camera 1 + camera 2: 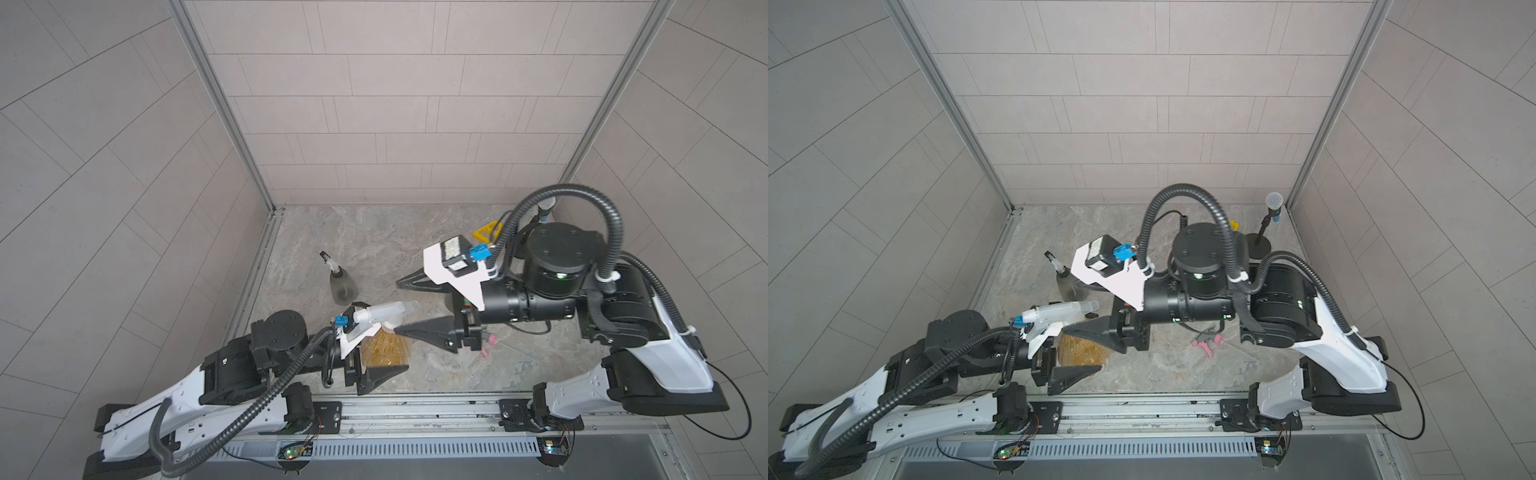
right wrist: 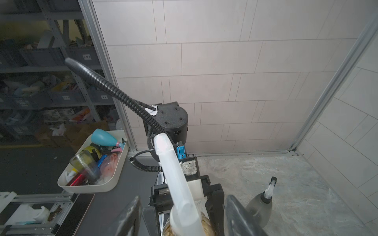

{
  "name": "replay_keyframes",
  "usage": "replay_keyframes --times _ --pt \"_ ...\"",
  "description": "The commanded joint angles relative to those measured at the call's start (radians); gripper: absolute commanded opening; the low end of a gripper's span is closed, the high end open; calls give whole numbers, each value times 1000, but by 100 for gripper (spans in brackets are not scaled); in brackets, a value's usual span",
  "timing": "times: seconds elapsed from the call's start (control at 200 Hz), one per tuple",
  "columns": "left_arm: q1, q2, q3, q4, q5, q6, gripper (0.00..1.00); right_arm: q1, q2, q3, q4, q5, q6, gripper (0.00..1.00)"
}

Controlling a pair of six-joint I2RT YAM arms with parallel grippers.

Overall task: Attach spray nozzles to spray bottles
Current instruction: Screw the spray nozzle on the spray bottle.

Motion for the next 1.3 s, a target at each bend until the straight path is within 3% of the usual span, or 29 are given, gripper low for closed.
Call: replay_keyframes --times 0.0,0.32,0.53,0.685,0.876,0.901,0.941,1.296 --pt "6 -13 0 12 23 -5 0 -3 24 37 -75 -53 -33 57" --pt "6 2 7 -16 34 -6 1 -4 39 38 -63 -87 -17 20" --pt "6 -1 7 -7 -4 -16 30 -3 29 11 -42 -63 -6 0" --pt "6 -7 -3 1 -40 -26 62 -6 10 -11 -33 -4 -6 0" --pt "7 -9 -8 6 -93 -36 85 -10 -19 -48 -17 42 -7 0" --pt "6 -9 -7 6 -99 -38 95 -10 -23 -55 -12 47 -7 0" --pt "6 -9 -8 7 -113 -39 99 -11 -29 -67 -6 55 -4 0" --pt "6 -48 -77 69 -289 -63 100 -77 -108 -202 58 176 1 0"
